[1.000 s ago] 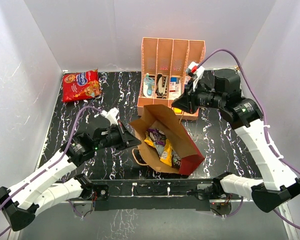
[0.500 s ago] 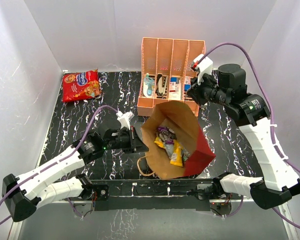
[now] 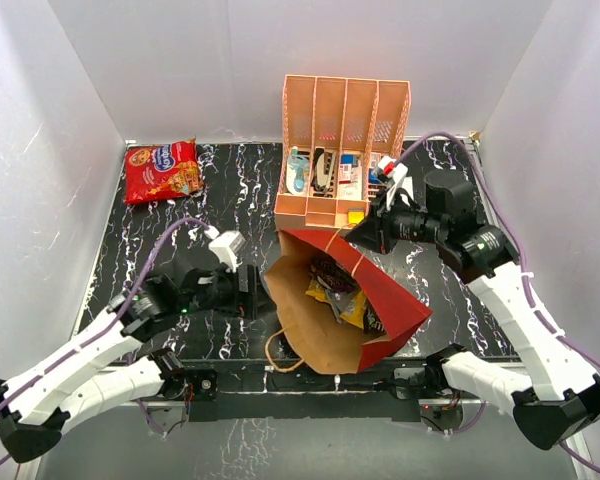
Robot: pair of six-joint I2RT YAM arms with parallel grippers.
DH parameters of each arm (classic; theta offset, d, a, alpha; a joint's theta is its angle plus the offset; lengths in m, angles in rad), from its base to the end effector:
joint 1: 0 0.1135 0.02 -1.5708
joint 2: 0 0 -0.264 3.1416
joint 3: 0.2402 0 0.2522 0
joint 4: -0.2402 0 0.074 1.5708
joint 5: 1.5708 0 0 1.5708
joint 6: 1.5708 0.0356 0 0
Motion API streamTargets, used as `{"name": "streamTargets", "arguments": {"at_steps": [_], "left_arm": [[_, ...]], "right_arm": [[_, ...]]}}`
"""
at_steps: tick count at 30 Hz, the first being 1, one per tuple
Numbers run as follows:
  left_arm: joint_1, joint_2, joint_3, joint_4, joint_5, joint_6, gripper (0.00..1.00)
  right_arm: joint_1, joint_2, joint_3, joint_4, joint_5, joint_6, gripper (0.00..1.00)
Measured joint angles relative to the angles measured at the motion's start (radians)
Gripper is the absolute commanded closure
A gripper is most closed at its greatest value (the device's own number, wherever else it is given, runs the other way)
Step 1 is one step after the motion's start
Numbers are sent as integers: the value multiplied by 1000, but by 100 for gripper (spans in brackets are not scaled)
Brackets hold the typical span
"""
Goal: Take the snacks out of the paper bag
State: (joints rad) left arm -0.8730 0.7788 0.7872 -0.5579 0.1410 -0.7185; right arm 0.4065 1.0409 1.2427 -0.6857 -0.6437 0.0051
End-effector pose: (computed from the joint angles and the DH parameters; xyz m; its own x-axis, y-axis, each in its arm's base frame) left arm 0.1052 -0.1333 0.3039 -0.8027 -0.0570 -0.5937 0.4082 0.6732 -0.6166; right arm 0.1801 0.1008 0.4015 -0.4314 -0.1813 -0.8838 -0.8020 0.5256 0.2837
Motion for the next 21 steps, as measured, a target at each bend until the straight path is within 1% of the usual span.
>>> {"name": "streamTargets", "arguments": {"at_steps": [2, 4, 6, 7, 8, 12, 16, 19, 21], "left_arm": [[0, -11, 82, -90, -53, 32, 17], [0, -15, 167, -142, -90, 61, 15], [0, -19, 245, -158, -104, 92, 7], [0, -19, 267, -152, -95, 106, 4], [0, -19, 287, -135, -73, 124, 3], [0, -5, 291, -18, 58, 186, 3], [-2, 39, 230, 113, 159, 248, 12], [-14, 84, 187, 149, 163, 296, 21], [-32, 108, 182, 161, 145, 324, 28]], "right_arm": [[0, -38, -65, 43, -43, 50, 92], [0, -70, -101, 81, -76, 95, 92], [0, -93, -114, 120, -100, 133, 92], [0, -101, -114, 138, -108, 146, 92], [0, -106, -114, 159, -115, 157, 92], [0, -109, -113, 203, -124, 183, 92], [0, -103, -113, 212, -116, 192, 92], [0, -106, -111, 213, -109, 197, 92], [0, -109, -109, 213, -101, 200, 92]]}}
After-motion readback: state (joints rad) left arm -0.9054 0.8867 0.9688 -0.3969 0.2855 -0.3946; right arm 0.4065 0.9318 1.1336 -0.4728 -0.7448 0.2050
